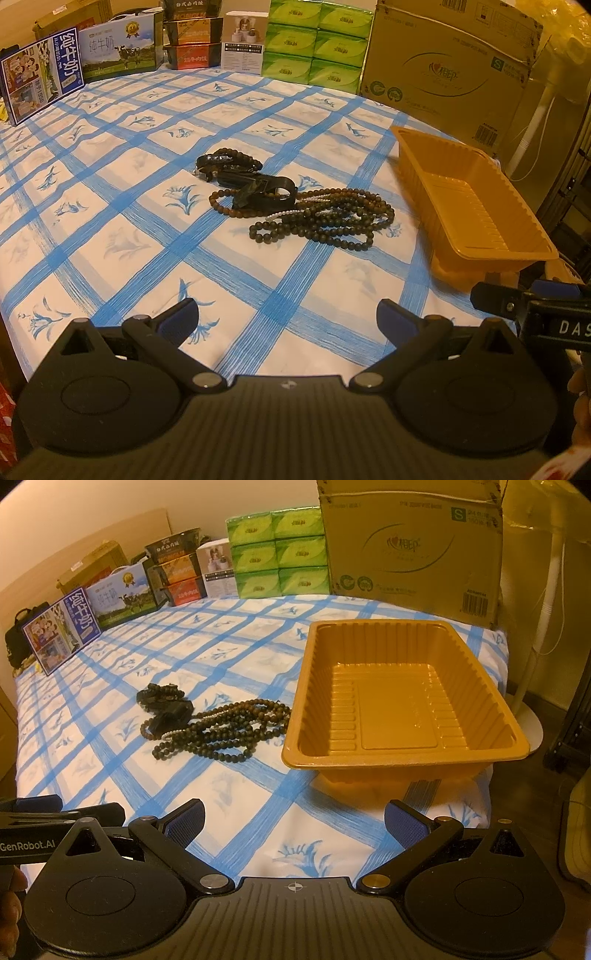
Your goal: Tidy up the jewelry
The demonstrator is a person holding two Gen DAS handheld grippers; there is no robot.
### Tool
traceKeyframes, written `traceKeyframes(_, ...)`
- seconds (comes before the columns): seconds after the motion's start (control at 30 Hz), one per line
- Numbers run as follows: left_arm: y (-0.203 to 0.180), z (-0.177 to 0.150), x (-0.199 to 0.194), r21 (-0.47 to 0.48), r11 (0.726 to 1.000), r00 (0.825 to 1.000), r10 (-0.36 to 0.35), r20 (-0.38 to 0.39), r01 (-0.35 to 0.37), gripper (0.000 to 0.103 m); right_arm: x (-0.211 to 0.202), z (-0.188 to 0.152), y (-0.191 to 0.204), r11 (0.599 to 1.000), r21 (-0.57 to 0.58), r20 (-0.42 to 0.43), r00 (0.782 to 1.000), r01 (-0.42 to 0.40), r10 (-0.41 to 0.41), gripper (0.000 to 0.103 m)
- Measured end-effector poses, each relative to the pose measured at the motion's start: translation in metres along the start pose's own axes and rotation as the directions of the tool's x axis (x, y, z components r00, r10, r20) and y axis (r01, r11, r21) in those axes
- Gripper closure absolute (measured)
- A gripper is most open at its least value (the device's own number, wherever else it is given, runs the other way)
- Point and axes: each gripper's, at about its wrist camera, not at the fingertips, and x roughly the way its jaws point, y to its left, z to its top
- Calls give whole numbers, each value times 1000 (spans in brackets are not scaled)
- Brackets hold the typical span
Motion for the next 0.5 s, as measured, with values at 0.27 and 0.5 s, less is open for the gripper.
traceKeyframes(0.27, 0, 0, 0, 0, 1000, 1000, 1, -1, -1, 1, 0, 0, 0, 1000, -1, 0, 1000, 0, 0, 0)
traceKeyframes(0.5, 0, 0, -1, 0, 1000, 1000, -3, -1, 3, 1, 0, 1, 0, 1000, -2, 0, 1000, 0, 0, 0)
